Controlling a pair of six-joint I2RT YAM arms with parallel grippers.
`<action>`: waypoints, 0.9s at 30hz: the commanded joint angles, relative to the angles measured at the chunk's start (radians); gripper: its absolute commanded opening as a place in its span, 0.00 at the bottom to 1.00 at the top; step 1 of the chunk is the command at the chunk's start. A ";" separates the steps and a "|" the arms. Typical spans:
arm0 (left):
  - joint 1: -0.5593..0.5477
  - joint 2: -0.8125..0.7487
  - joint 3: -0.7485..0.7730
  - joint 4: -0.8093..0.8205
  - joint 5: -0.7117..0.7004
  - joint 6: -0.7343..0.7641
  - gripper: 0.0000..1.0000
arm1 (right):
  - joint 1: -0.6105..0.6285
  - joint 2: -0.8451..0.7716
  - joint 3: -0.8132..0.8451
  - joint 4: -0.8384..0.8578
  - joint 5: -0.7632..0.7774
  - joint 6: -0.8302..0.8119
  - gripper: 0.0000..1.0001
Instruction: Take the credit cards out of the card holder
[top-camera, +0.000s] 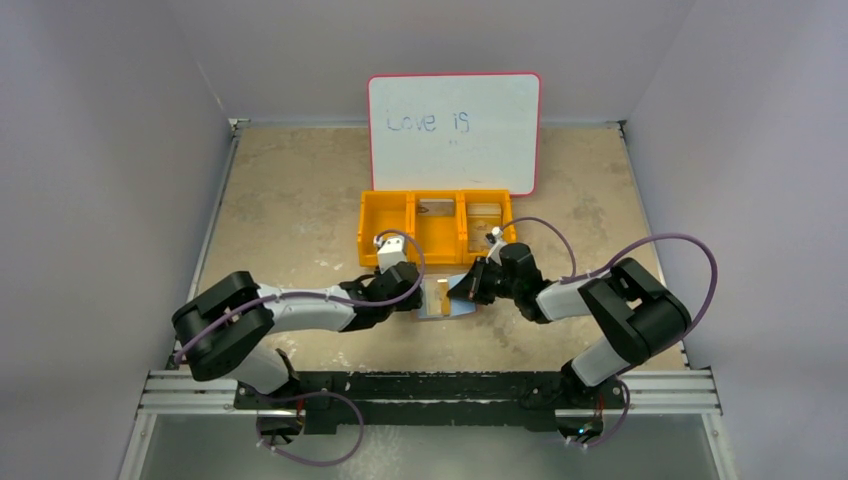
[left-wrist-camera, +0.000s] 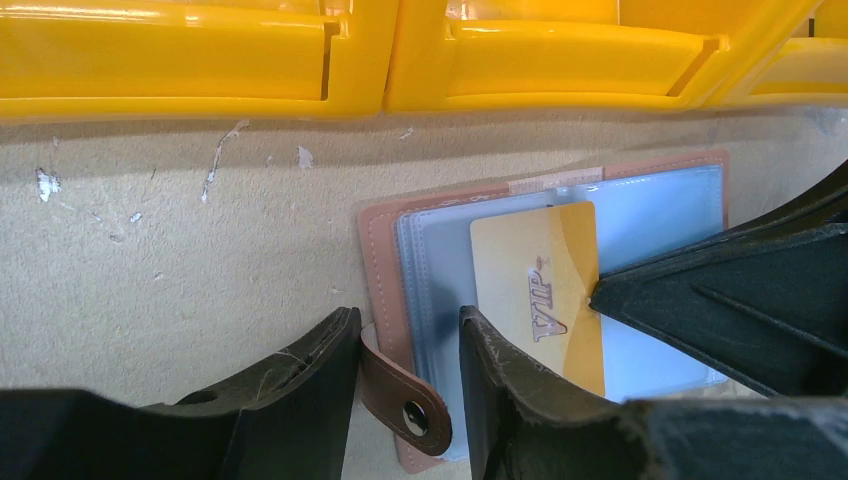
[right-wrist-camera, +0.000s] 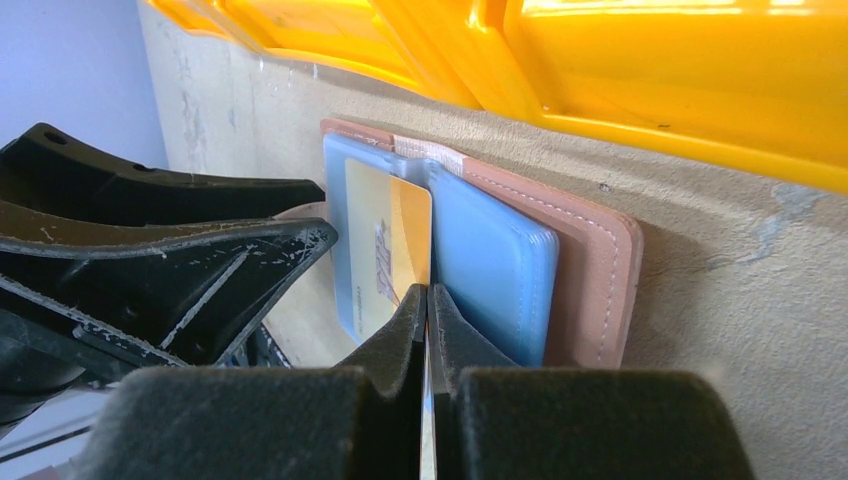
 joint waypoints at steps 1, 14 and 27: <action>-0.003 0.035 0.030 -0.010 0.015 0.007 0.40 | -0.002 0.006 0.011 0.023 -0.006 -0.008 0.01; -0.017 0.147 0.107 -0.168 -0.027 0.007 0.12 | -0.002 0.002 -0.009 0.062 -0.008 0.036 0.07; -0.036 0.145 0.114 -0.183 -0.056 -0.028 0.06 | -0.002 0.025 -0.048 0.182 -0.043 0.101 0.22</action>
